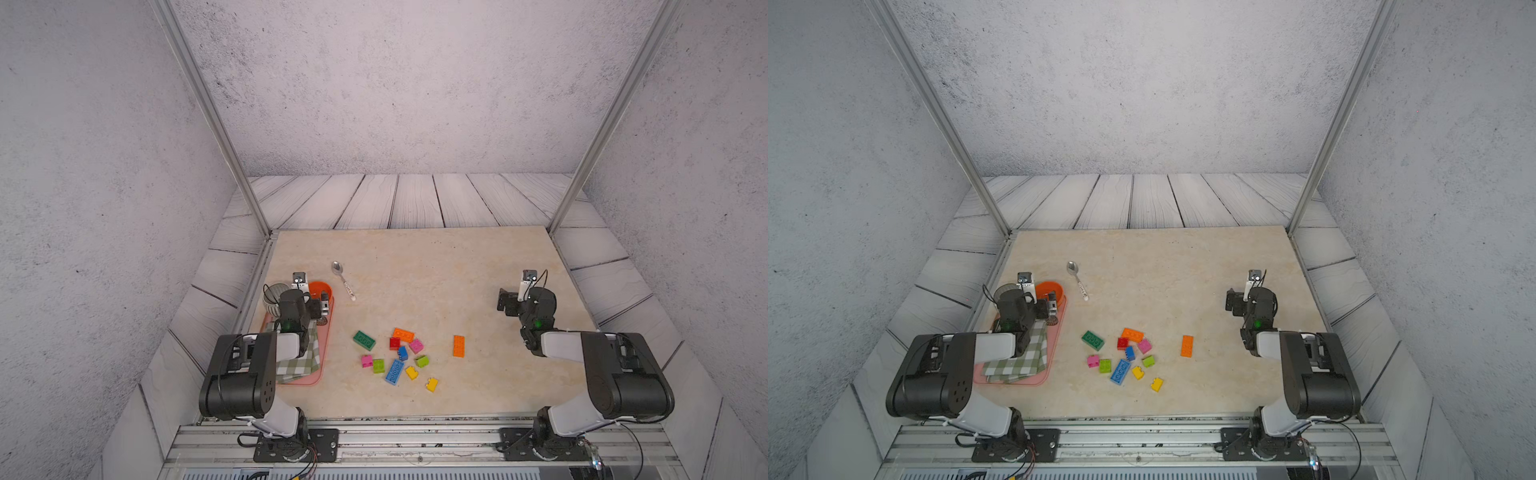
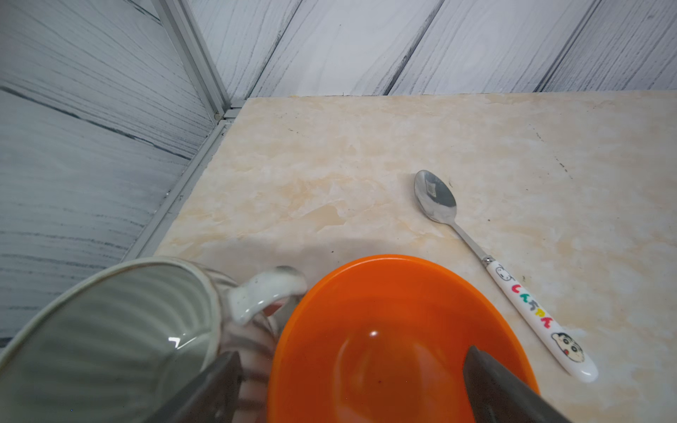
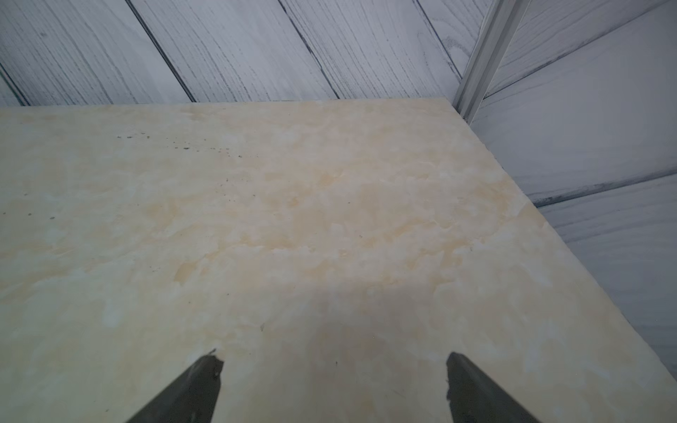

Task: Assemble the letter p with lego
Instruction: Adjust the lego brick at the center of the board.

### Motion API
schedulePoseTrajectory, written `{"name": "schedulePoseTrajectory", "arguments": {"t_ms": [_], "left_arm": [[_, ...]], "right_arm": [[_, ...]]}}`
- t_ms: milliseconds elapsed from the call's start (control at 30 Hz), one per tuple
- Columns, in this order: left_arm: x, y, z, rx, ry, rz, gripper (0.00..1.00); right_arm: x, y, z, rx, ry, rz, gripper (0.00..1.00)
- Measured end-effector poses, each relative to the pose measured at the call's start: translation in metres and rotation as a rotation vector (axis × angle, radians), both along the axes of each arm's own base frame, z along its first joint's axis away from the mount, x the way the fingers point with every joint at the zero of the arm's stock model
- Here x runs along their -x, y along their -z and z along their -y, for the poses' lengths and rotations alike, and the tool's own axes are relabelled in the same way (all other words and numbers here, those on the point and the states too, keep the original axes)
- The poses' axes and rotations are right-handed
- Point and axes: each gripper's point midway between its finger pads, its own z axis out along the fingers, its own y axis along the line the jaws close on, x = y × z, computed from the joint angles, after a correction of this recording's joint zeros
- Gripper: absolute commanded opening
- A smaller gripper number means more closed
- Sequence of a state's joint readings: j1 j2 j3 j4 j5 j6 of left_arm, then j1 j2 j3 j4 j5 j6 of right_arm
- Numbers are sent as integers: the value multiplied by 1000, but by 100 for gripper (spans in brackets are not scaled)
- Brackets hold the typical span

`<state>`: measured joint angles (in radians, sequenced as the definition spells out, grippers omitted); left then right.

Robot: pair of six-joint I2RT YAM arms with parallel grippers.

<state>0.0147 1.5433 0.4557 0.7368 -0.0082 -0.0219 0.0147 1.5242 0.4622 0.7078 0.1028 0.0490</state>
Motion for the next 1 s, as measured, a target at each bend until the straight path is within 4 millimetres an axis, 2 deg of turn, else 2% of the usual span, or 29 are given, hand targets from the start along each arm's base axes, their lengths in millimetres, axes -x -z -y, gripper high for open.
{"name": "schedulePoseTrajectory", "arguments": {"t_ms": [833, 1000], "left_arm": [[0, 0, -1, -2, -3, 0, 98], [2, -9, 3, -15, 12, 24, 98]], "right_arm": [[0, 0, 0, 0, 0, 0, 99], [0, 0, -2, -2, -10, 0, 99]]}}
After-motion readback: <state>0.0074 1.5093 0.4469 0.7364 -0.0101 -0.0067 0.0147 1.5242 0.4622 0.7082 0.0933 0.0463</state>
